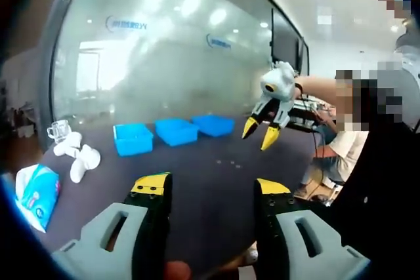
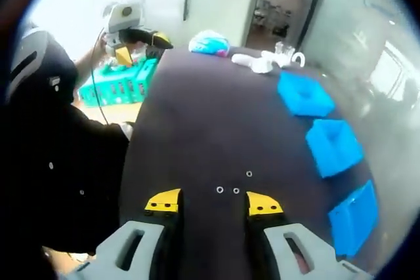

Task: Sort the screws, nuts, and washers into the corresponding bins

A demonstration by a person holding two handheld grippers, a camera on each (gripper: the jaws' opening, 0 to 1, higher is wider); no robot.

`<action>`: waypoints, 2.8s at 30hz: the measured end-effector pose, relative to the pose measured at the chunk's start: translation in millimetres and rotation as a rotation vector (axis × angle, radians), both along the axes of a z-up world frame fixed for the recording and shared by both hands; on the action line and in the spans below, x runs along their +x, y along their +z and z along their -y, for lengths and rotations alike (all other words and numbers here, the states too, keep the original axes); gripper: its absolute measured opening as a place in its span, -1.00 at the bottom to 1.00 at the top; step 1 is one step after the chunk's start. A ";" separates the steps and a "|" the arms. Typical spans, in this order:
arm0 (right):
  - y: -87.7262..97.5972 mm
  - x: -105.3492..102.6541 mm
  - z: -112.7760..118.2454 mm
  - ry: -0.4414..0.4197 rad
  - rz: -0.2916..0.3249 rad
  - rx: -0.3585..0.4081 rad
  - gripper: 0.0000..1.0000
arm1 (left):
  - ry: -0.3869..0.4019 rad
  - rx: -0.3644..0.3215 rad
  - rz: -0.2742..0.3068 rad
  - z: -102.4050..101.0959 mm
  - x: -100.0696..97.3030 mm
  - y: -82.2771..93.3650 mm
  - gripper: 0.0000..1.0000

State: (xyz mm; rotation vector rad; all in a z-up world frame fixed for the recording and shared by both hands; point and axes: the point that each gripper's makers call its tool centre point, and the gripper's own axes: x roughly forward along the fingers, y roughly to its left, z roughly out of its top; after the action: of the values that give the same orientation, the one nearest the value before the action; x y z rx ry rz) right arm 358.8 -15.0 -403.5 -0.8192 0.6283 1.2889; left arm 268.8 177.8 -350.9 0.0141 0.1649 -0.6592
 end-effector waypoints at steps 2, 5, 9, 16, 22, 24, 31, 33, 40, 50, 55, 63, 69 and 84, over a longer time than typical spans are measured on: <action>-3.1 2.8 -4.0 0.020 -0.005 -0.028 -0.36 | 0.000 0.000 -0.003 -0.8 -0.2 -1.1 -0.04; -11.1 1.1 -7.9 0.051 -0.010 -0.080 -0.37 | -0.003 0.001 -0.008 -1.1 -0.8 -3.1 -0.04; -22.2 3.9 -9.2 0.087 -0.009 -0.154 -0.41 | -0.007 0.007 -0.016 -1.0 -1.4 -6.1 -0.04; -40.6 3.9 -7.4 0.139 -0.033 -0.254 -0.45 | -0.004 0.009 -0.026 -2.1 -1.8 -9.7 -0.05; -49.8 1.2 -8.6 0.186 -0.054 -0.308 -0.48 | -0.005 0.012 -0.032 -1.0 -2.1 -11.3 -0.05; -53.4 0.7 -7.9 0.202 -0.057 -0.329 -0.52 | -0.004 0.013 -0.033 -0.8 -2.0 -11.7 -0.05; -59.7 4.7 -10.0 0.207 -0.070 -0.341 -0.63 | 0.010 0.009 -0.041 -2.9 -1.9 -13.1 -0.06; -61.0 5.4 -11.5 0.204 -0.082 -0.337 -0.66 | 0.012 0.010 -0.042 -3.1 -2.2 -13.3 -0.06; -65.5 10.4 -12.8 0.207 -0.078 -0.346 -0.78 | 0.018 0.011 -0.047 -3.9 -2.3 -14.7 -0.07; -69.4 5.6 -11.4 0.208 -0.149 -0.359 -0.94 | 0.026 0.010 -0.049 -5.1 -2.2 -14.9 -0.07; -69.3 4.0 -11.6 0.219 -0.146 -0.369 -0.97 | 0.027 0.009 -0.048 -4.9 -2.7 -14.9 -0.07; -58.8 -1.7 -10.4 0.209 -0.121 -0.335 -0.97 | 0.033 0.009 -0.037 -6.0 -3.8 -11.1 -0.07; -33.8 3.7 -16.1 0.123 -0.065 -0.165 -0.97 | 0.058 -0.010 -0.012 -12.5 -1.2 -4.4 -0.08; 53.2 14.6 16.9 -0.252 0.129 0.367 -0.97 | 0.068 -0.029 0.031 -17.3 4.5 8.6 -0.08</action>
State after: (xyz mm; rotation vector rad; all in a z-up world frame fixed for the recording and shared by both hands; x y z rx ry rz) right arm 373.3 -31.9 -350.3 -0.4978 0.3631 1.0687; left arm 273.3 195.1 -342.3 -0.0090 0.1255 -0.5927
